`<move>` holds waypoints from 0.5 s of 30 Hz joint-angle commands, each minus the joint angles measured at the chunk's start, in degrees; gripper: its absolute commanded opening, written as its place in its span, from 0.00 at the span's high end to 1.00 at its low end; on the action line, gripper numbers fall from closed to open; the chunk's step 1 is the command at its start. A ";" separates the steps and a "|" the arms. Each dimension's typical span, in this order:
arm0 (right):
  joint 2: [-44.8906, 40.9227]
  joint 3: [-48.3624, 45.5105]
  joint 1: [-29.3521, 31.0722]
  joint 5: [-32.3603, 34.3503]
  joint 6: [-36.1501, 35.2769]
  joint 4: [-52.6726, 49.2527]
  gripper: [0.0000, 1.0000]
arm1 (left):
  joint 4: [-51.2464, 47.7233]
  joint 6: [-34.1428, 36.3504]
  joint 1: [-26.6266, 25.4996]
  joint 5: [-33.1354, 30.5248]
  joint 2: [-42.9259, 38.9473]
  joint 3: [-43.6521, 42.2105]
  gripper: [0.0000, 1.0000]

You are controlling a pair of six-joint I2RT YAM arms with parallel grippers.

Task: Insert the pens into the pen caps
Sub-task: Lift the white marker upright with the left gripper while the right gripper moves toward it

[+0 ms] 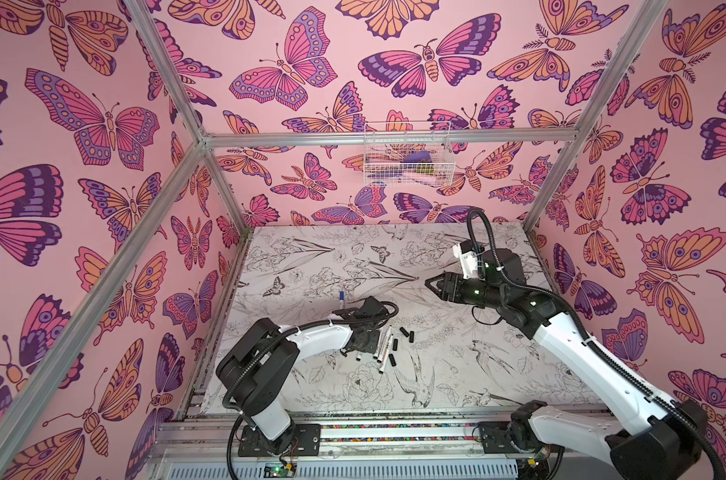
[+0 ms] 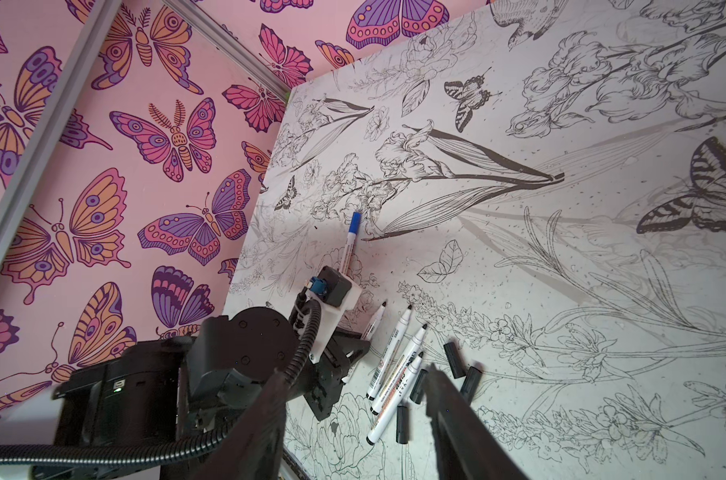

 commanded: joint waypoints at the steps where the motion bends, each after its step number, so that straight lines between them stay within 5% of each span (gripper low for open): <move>1: -0.81 -0.33 -0.27 1.13 -0.97 -0.45 0.44 | -1.08 3.54 0.50 4.86 -3.52 -0.37 1.00; 7: 0.26 -2.42 -0.19 -2.76 1.62 3.03 0.44 | 16.06 8.28 0.79 17.60 -18.86 -3.11 1.00; 15: 4.40 -3.45 5.28 -7.17 5.94 12.66 0.45 | 31.07 5.09 0.63 26.51 -24.60 -6.58 1.00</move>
